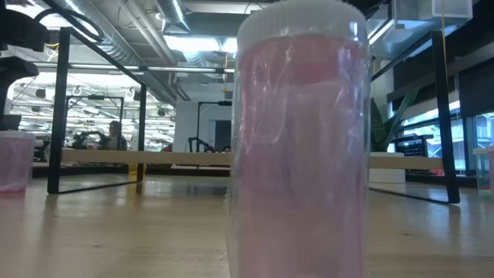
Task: Pick and place medicine bottles onto shelf by color
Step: Put the top left blue pill bottle on the shelf
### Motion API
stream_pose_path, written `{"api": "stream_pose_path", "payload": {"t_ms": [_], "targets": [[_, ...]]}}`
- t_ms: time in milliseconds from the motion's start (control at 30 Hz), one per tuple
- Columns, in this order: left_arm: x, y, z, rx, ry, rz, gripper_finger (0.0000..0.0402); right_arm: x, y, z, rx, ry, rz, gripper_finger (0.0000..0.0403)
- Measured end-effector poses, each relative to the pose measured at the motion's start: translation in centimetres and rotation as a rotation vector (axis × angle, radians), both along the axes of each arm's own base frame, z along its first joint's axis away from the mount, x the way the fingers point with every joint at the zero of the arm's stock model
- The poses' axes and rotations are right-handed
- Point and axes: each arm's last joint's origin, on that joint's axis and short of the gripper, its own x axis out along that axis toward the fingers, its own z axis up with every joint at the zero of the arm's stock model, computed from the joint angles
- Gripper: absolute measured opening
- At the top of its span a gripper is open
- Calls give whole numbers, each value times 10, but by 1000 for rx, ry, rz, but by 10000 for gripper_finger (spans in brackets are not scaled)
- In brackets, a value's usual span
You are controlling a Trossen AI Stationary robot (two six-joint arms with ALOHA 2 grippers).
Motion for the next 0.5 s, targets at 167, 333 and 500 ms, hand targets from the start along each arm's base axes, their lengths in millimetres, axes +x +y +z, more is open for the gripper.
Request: {"api": "stream_pose_path", "payload": {"t_ms": [167, 333, 500], "targets": [[1, 1, 0, 22, -25, 3, 174, 0, 0, 0, 0, 0, 0, 10], [1, 1, 0, 21, -26, 4, 174, 0, 0, 0, 0, 0, 0, 10], [1, 0, 0, 18, -28, 5, 174, 0, 0, 0, 1, 0, -1, 10]]}}
